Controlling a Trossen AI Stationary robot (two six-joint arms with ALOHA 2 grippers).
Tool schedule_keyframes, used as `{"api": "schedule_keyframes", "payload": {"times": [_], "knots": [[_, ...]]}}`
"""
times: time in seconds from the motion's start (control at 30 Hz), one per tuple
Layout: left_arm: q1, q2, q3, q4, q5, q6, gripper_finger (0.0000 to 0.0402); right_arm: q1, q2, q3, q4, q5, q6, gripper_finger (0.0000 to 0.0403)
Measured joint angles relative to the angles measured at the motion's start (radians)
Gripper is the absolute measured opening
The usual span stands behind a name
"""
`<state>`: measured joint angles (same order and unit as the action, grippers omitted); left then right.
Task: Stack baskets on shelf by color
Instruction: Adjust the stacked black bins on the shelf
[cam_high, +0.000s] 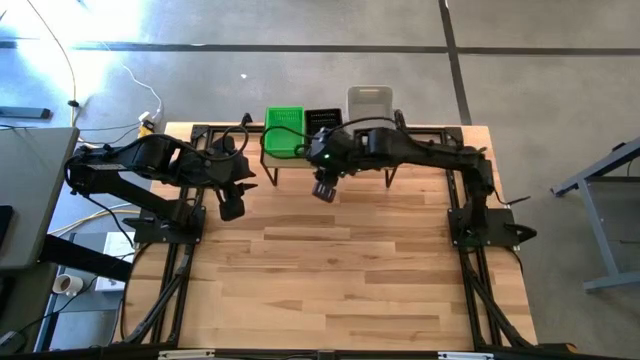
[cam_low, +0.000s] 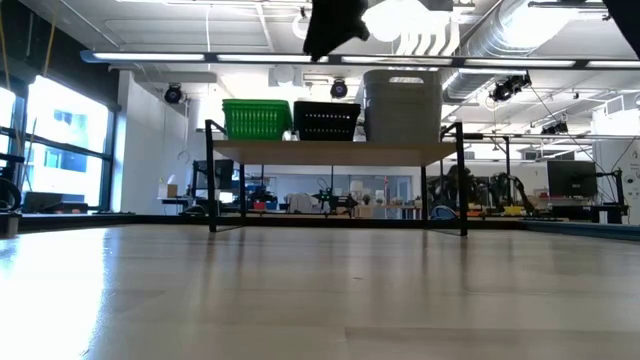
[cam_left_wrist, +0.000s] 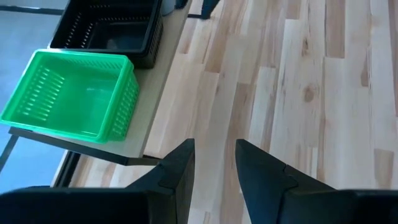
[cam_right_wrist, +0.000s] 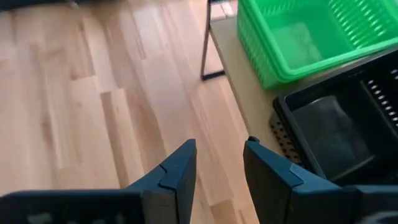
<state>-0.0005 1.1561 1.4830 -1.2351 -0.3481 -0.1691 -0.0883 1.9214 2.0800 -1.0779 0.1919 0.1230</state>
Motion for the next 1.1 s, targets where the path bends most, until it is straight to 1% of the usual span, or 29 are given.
{"api": "schedule_keyframes", "payload": {"times": [0.13, 0.23, 0.5, 0.93, 1.1], "knots": [[0.000, 0.000, 0.000, -0.005, 0.001, -0.002, 0.0106, 0.000, 0.046, 0.000, 0.006, 0.069, -0.010, 0.0118], [0.000, 0.000, 0.000, -0.011, 0.001, -0.002, 0.0106, -0.002, 0.081, 0.000, 0.014, 0.096, -0.025, 0.0118], [0.000, 0.000, 0.000, -0.011, 0.004, 0.033, 0.0106, -0.029, 0.147, 0.000, 0.046, 0.093, -0.038, 0.0118], [0.000, 0.000, 0.000, -0.025, 0.007, 0.042, 0.0106, -0.090, 0.147, 0.000, 0.114, 0.099, -0.045, 0.0118], [0.000, 0.000, 0.000, -0.039, 0.007, 0.042, 0.0106, -0.086, 0.147, 0.000, 0.103, 0.083, -0.031, 0.0118]]}}
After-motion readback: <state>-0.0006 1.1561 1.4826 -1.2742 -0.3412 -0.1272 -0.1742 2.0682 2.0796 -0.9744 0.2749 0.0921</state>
